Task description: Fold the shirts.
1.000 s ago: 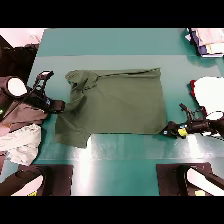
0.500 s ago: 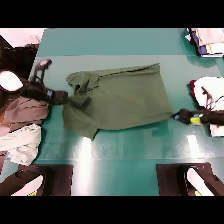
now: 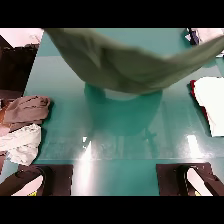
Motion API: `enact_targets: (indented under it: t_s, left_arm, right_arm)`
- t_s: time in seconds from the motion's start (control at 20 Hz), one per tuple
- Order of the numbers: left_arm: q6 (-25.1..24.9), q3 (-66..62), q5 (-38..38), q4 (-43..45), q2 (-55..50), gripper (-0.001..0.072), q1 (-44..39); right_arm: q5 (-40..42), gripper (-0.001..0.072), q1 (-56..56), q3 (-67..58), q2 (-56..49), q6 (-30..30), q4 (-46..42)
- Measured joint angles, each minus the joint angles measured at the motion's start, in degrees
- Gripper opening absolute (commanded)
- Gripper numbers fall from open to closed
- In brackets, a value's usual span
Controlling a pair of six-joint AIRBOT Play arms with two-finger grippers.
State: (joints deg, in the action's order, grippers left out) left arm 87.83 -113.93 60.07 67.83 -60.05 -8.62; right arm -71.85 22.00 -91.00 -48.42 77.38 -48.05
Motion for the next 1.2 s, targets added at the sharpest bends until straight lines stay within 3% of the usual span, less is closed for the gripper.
enact_targets:
  t_s: [0.3,0.55,0.7,0.9,1.2]
  left_arm:
    - [-2.2,-9.4,-2.3,3.2,9.0,0.0028,0.0]
    - [-2.6,-9.9,-3.4,3.7,14.2,0.0028,0.0]
    - [-2.6,-3.7,-1.9,3.8,14.7,0.0028,0.0]
    - [-2.4,9.6,1.9,4.2,10.3,0.0028,-0.1]
    - [-2.7,22.0,6.4,4.4,-7.6,0.0028,0.0]
  right_arm:
    - [-7.3,0.0022,0.0,-25.8,-3.8,4.6,-5.3]
    - [-7.1,0.002,0.0,-24.3,1.9,7.6,-16.9]
    - [-8.5,0.002,0.0,-21.0,1.8,9.1,-20.6]
    - [-18.4,0.002,0.0,-21.2,-7.9,11.1,-22.3]
    - [-28.9,0.002,-4.2,-21.2,-29.7,13.6,-22.9]
